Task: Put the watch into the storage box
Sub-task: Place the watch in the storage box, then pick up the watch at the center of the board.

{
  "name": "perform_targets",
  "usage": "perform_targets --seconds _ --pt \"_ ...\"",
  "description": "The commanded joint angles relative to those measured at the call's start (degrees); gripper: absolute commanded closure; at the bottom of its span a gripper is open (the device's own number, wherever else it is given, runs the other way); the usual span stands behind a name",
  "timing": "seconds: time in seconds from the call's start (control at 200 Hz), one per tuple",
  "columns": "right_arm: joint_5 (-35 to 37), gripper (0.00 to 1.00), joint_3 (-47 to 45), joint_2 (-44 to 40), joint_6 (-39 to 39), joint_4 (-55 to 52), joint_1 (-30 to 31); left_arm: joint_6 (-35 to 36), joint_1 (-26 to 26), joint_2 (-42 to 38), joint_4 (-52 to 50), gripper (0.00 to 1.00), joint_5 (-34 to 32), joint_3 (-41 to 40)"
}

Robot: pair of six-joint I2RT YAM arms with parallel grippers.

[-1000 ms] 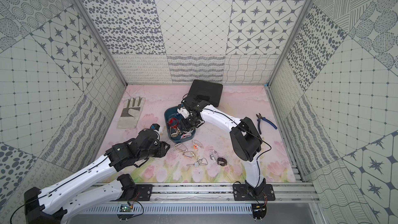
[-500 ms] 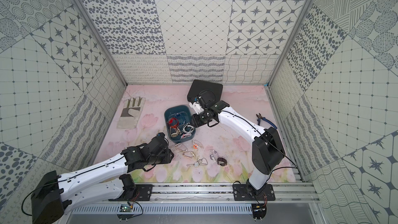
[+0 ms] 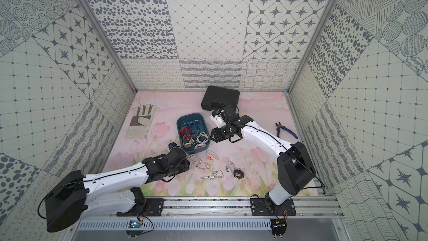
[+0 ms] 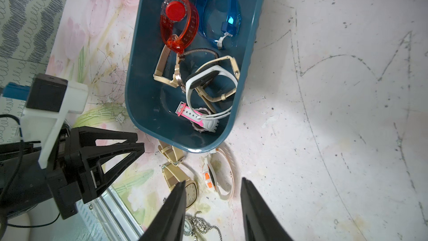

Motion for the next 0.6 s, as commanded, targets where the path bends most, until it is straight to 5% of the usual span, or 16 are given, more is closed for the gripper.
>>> perform_targets --seconds 0.0,0.595 --pt "-1.0 0.57 -1.2 -2.3 0.0 3.4 -0.5 -5.9 -0.3 0.8 6.6 0.59 -6.8 0.7" --pt "-1.5 0.57 -3.5 -4.5 -0.8 4.1 -2.0 -2.6 2.3 9.2 8.3 0.63 -0.4 4.9"
